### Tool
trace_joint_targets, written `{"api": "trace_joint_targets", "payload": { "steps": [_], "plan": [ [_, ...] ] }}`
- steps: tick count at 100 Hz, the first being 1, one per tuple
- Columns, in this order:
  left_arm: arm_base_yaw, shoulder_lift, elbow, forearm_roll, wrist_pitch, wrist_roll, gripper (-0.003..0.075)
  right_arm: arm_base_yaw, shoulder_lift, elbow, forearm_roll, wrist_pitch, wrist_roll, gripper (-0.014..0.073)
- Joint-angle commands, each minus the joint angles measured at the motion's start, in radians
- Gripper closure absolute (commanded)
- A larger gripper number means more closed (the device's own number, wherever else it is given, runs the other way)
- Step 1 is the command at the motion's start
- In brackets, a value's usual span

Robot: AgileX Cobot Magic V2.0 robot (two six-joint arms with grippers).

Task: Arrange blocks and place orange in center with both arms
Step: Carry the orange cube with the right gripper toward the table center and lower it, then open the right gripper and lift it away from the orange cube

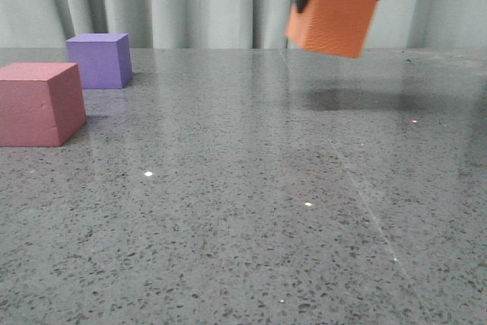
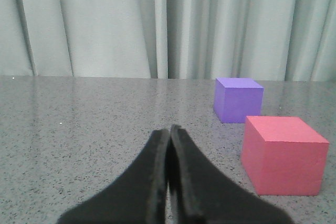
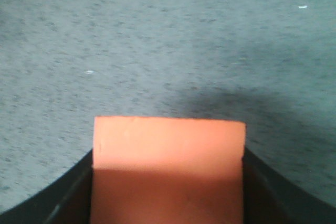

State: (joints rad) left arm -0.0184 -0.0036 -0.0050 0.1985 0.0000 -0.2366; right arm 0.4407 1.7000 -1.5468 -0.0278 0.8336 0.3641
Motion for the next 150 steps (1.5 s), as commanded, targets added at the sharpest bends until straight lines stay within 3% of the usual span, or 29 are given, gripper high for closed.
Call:
{"api": "trace_joint_targets", "payload": {
  "steps": [1, 23, 56, 68, 85, 94, 116, 150],
  "plan": [
    [0.001, -0.034, 0.054, -0.008, -0.074, -0.004, 0.0734, 0.036, -0.019, -0.036, -0.005, -0.101, 0.064, 0.0327],
    [0.001, -0.034, 0.054, -0.008, -0.074, -0.004, 0.0734, 0.090, 0.065, -0.036, -0.007, -0.130, 0.155, 0.0327],
    [0.001, -0.034, 0.054, -0.008, -0.074, -0.004, 0.0734, 0.111, 0.127, -0.036, -0.008, -0.143, 0.179, 0.0316],
    [0.001, -0.034, 0.054, -0.008, -0.074, -0.004, 0.0734, 0.111, 0.127, -0.037, -0.008, -0.152, 0.179, 0.0217],
    [0.001, -0.034, 0.054, -0.008, -0.074, -0.004, 0.0734, 0.111, 0.125, -0.043, -0.008, -0.151, 0.179, -0.0009],
    [0.001, -0.034, 0.054, -0.008, -0.074, -0.004, 0.0734, 0.111, 0.124, -0.063, -0.008, -0.143, 0.179, -0.0071],
    [0.001, -0.034, 0.054, -0.008, -0.074, -0.004, 0.0734, 0.111, 0.109, -0.137, -0.008, -0.099, 0.172, -0.0071],
    [0.001, -0.034, 0.054, -0.008, -0.074, -0.004, 0.0734, 0.111, -0.096, -0.139, -0.028, -0.055, -0.016, -0.0071]
  ]
}}
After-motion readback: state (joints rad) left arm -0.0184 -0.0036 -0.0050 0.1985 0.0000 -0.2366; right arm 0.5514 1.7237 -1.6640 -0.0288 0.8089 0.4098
